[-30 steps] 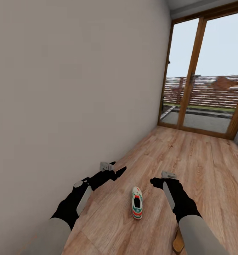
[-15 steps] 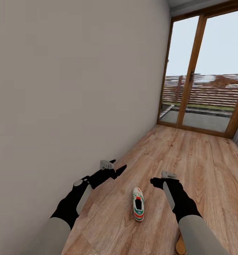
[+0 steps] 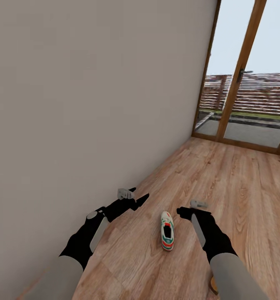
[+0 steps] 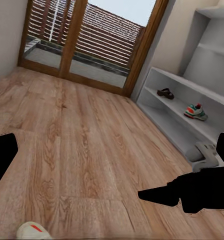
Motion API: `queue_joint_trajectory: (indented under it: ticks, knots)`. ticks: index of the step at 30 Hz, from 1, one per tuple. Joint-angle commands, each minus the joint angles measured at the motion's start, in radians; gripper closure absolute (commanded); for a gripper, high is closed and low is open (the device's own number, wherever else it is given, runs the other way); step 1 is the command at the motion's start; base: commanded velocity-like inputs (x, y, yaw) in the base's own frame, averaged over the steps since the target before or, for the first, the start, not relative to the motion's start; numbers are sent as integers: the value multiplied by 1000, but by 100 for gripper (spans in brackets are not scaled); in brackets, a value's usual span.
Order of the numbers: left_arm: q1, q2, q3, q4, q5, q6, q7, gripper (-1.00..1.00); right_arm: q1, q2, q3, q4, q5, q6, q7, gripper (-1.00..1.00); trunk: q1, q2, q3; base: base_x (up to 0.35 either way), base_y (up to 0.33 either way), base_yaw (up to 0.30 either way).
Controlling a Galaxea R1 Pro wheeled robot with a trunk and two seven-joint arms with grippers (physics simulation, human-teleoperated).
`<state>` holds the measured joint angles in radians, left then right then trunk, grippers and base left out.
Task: Pick up the two gym shoes and the two sandals from the corridor floor and place them onto the hallstand (shoe rack) in the corridor, making sure they are on the rack and not on the floor. Arrange them so the two gym shoes are next to each other and the two sandals are next to each other.
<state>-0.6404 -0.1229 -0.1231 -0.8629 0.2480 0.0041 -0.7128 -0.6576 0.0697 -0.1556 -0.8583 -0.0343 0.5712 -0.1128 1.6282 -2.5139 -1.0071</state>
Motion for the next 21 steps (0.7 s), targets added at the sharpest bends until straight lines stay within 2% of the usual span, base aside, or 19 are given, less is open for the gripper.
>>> queue_joint_trajectory:
  ticks: [1, 6, 21]
  knots:
    - [-1, 0, -1, 1, 7, 0, -2, -100, 0, 1, -2, -1, -4, -25, -4, -100, 0, -1, -7, 0, 0, 127]
    - [-1, 0, -1, 1, 6, 0, -2, -100, 0, 1, -2, -1, -4, -87, -4, -100, 2, -2, -34, 0, 0, 128]
    - [-1, 0, -1, 2, 6, 0, -2, -100, 0, 0, -3, -1, -9, -100, -4, -100, 9, -5, -115, 0, 0, 128]
